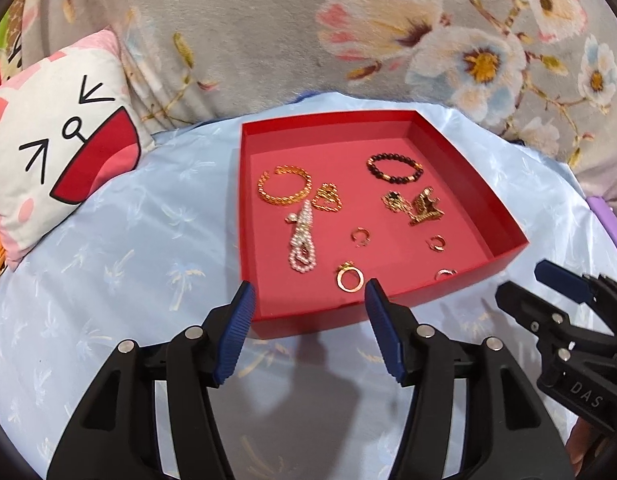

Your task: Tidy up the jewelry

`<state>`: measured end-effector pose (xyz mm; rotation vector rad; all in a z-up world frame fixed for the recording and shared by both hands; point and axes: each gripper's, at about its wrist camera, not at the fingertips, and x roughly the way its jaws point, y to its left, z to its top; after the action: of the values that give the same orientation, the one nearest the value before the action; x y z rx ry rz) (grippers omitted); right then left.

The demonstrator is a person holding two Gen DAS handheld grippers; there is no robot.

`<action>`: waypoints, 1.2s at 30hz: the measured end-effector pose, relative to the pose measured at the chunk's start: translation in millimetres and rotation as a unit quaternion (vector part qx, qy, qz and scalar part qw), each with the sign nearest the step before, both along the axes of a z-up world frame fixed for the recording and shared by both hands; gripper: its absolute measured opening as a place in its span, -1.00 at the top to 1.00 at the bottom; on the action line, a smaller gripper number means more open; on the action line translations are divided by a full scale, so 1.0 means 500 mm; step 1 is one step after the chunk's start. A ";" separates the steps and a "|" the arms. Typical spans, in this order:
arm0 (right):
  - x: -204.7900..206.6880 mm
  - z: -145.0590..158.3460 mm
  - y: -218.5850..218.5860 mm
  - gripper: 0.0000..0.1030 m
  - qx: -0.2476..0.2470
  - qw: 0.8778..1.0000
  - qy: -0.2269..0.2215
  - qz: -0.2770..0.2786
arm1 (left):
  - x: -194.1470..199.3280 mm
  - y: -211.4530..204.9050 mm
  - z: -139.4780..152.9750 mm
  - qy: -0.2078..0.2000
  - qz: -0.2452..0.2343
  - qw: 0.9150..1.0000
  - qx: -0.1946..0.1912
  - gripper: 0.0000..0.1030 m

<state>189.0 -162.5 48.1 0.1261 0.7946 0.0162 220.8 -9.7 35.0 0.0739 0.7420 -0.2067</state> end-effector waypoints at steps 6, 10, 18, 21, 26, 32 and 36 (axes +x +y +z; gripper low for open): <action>0.000 0.000 0.002 -0.17 0.000 1.000 -0.001 -0.003 | -0.007 -0.019 -0.012 0.004 -0.007 1.000 0.009 -0.21; -0.001 -0.001 0.003 -0.22 -0.002 1.000 -0.001 -0.004 | -0.010 -0.027 -0.017 0.005 -0.008 1.000 0.013 -0.27; 0.000 -0.002 0.005 -0.29 -0.003 1.000 -0.003 -0.006 | -0.012 -0.031 -0.019 0.004 -0.001 1.000 0.015 -0.36; 0.000 -0.001 0.004 -0.35 -0.005 1.000 -0.007 -0.012 | -0.012 -0.027 -0.017 0.001 0.008 1.000 0.015 -0.42; 0.007 0.003 0.009 -0.39 -0.015 1.000 -0.013 -0.015 | -0.008 -0.023 -0.012 -0.006 0.020 1.000 0.022 -0.45; 0.012 0.008 0.019 -0.40 -0.027 0.999 -0.019 -0.011 | -0.001 -0.011 -0.009 -0.006 0.034 0.999 0.023 -0.51; 0.012 0.009 0.018 -0.41 -0.028 0.999 -0.019 -0.012 | -0.001 -0.013 -0.008 -0.008 0.037 0.999 0.027 -0.53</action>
<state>195.0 -153.3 52.4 0.0819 0.7550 -0.0253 220.2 -16.0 30.8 0.0992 0.7340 -0.1148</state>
